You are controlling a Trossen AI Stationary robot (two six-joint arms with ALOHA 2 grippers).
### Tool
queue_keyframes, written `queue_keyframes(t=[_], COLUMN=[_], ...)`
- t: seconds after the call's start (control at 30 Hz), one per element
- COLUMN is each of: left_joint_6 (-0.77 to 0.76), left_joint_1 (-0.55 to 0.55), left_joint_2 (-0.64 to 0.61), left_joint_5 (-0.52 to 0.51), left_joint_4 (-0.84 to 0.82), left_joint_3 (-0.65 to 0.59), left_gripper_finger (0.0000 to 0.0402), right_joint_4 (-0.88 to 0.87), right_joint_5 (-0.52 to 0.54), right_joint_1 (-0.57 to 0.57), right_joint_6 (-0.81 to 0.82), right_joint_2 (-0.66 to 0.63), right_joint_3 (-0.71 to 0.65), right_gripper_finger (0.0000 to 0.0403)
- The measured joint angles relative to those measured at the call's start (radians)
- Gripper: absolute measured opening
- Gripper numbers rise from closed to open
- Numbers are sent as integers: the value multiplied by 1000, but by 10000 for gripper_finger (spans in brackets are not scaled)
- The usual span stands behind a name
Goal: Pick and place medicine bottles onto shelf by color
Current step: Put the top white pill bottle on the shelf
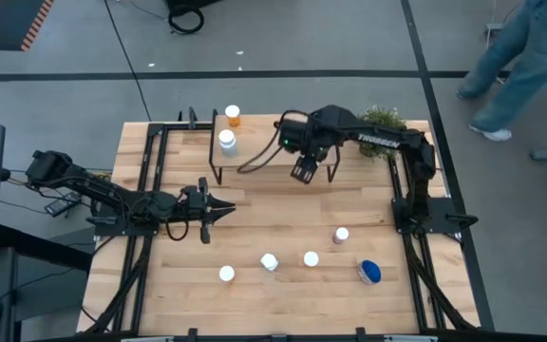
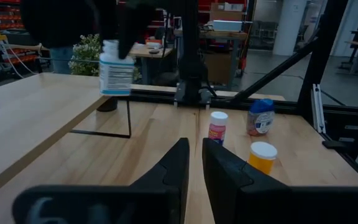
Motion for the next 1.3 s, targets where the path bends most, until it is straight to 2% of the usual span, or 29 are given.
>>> queue_keyframes(t=[0.43, 0.93, 1.1, 1.3], left_joint_6=[-17, -26, -22, -18], left_joint_1=[0, 0, 0, 2], left_joint_2=[0, 0, 0, 0], left_joint_5=[0, 0, 0, 0], left_joint_4=[-3, -18, -18, -18], left_joint_3=[0, 0, 0, 0], left_gripper_finger=[55, 55, 55, 49], right_joint_4=[0, 1, 0, 0], right_joint_5=[-40, -130, -146, -153], right_joint_1=[-187, -465, -508, -505], right_joint_6=[-105, -187, -187, -158], right_joint_2=[0, 1, 2, 2], right_joint_3=[6, 202, 202, 202], right_gripper_finger=[184, 184, 184, 184])
